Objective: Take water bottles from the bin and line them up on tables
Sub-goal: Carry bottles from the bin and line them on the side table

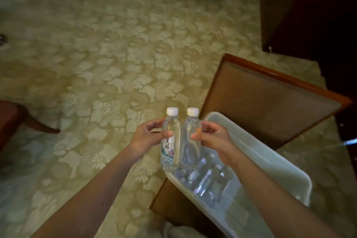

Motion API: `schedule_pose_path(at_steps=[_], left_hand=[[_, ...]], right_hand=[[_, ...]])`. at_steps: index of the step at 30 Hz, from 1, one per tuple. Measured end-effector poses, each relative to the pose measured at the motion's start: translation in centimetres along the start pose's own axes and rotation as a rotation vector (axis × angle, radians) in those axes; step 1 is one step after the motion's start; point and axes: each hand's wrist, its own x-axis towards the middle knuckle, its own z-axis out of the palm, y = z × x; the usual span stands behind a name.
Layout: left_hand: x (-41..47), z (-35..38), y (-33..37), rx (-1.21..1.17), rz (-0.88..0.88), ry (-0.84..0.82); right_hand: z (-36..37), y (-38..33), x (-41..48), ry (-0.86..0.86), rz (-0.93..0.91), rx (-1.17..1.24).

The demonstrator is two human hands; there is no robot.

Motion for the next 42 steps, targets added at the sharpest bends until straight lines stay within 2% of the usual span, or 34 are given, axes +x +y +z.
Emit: schedule_pose_path(at_steps=[9, 19, 26, 33, 42], left_hand=[[-10.6, -13.4, -0.9, -0.155, 0.052, 0.23], [-27.7, -28.6, -5.2, -0.236, 0.153, 0.476], [-41.8, -36.9, -9.0, -0.316, 0.21, 0.765], [-53.8, -41.2, -13.7, -0.408, 0.228, 1.116], [-65.4, -46.7, -19.0, -0.563, 0.249, 1.523]], right_hand=[[14.6, -2.6, -3.8, -0.265, -0.092, -0.163], [34.2, -0.2, -13.6, -0.541, -0.175, -0.247], [48.8, 2.8, -20.7, -0.799, -0.19, -0.339], [61.3, 6.4, -27.8, -1.139, -0.197, -0.508], [77.5, 12.3, -36.3, -1.484, -0.175, -0.686]])
